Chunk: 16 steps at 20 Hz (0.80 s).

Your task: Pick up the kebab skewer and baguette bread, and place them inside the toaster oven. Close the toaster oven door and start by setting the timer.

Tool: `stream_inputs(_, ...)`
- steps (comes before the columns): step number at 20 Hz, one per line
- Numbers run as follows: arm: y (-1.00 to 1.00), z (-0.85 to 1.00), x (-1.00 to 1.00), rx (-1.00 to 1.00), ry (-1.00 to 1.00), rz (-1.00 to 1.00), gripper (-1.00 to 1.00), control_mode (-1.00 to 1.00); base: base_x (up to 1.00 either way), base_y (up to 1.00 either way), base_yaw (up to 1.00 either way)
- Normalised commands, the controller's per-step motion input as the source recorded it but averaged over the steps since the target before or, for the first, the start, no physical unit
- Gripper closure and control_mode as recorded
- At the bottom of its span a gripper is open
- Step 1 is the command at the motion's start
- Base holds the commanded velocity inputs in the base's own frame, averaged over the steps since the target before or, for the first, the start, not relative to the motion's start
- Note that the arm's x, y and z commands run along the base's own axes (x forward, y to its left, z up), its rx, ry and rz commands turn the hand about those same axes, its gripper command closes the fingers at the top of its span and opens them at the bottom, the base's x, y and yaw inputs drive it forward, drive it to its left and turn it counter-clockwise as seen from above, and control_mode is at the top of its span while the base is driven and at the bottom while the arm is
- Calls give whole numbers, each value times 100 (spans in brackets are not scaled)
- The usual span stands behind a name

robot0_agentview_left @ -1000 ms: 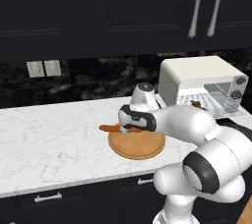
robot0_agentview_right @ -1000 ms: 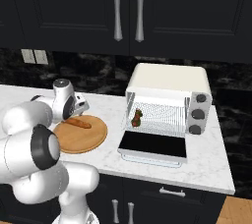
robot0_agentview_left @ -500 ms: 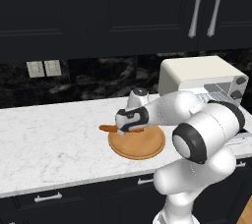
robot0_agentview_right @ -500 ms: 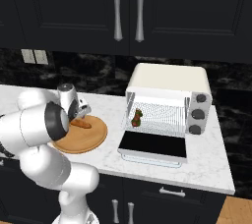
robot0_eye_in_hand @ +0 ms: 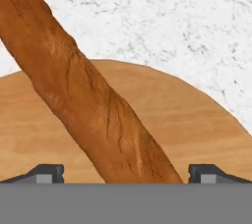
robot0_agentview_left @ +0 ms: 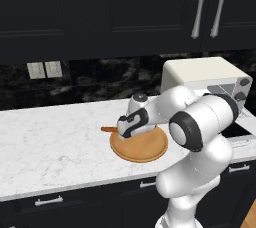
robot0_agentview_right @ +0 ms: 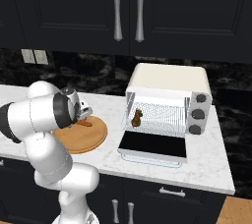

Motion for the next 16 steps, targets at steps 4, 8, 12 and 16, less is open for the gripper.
stream_inputs(4,0,-13,35,0,0,2,-100,-100,0,0,0)
stream_inputs(8,0,-6,11,0,0,4,-100,-100,0,0,0)
stream_inputs(12,0,-13,-3,0,0,5,100,-100,0,0,0)
stream_inputs(16,-18,-8,-29,0,-1,5,100,-100,0,0,0)
